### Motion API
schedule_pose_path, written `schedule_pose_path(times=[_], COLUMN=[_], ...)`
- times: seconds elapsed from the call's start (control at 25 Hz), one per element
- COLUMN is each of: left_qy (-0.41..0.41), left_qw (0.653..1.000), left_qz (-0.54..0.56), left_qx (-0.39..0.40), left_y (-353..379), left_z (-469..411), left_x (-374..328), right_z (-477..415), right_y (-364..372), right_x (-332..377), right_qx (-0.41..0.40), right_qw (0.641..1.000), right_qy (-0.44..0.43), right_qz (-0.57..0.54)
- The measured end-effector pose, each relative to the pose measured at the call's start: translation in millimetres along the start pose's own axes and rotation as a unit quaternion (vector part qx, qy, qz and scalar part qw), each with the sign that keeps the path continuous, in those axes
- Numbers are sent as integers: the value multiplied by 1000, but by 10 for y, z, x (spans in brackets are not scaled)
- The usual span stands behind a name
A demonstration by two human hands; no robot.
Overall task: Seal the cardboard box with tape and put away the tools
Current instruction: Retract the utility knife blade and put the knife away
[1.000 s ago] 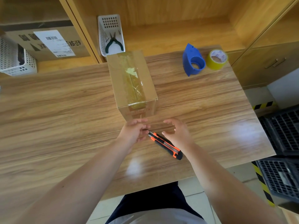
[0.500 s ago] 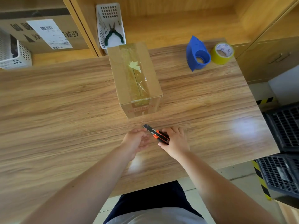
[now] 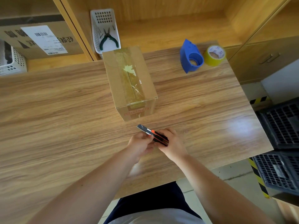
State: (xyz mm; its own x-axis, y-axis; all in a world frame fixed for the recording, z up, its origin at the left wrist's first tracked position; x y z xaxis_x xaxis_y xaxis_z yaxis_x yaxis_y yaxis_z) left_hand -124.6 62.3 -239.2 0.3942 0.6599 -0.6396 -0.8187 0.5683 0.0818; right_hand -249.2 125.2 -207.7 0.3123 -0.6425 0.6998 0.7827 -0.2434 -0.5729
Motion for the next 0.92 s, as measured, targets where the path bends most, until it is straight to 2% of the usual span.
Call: schedule_pose_path(times=[0.08, 0.24, 0.4, 0.52, 0.72, 0.92], left_qy=[21, 64, 116, 136, 165, 166], left_qw=[1000, 996, 989, 985, 982, 985], left_qz=[-16, -51, -79, -92, -78, -35], left_qx=[8, 26, 36, 51, 57, 0], left_y=[40, 222, 410, 551, 718, 712], left_z=[13, 96, 155, 204, 233, 189], left_x=[-57, -235, -490, -652, -875, -1082], right_z=[10, 22, 132, 168, 149, 122], right_y=[-84, -207, -242, -302, -415, -554], right_x=[-10, -178, -310, -272, -168, -46], right_qx=[6, 47, 143, 170, 155, 159], right_qw=[1000, 988, 932, 920, 911, 891], right_qy=[4, 75, 172, 177, 202, 210], right_qz=[-29, -123, -285, -306, -323, -370])
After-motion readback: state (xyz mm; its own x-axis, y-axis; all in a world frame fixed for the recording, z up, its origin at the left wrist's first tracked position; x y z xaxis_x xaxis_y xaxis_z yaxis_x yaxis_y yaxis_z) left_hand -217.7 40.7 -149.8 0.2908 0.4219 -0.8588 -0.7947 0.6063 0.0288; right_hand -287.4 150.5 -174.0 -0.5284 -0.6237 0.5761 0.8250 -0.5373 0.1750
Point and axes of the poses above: each hand's wrist, its own z-axis away from the middle knuckle, its own y-axis out of the palm, x = y × z, the point moved 10 cm from there along -z, towards the middle knuckle, and after that the axes turned 9 degrees about y, right-handed, at the moved point
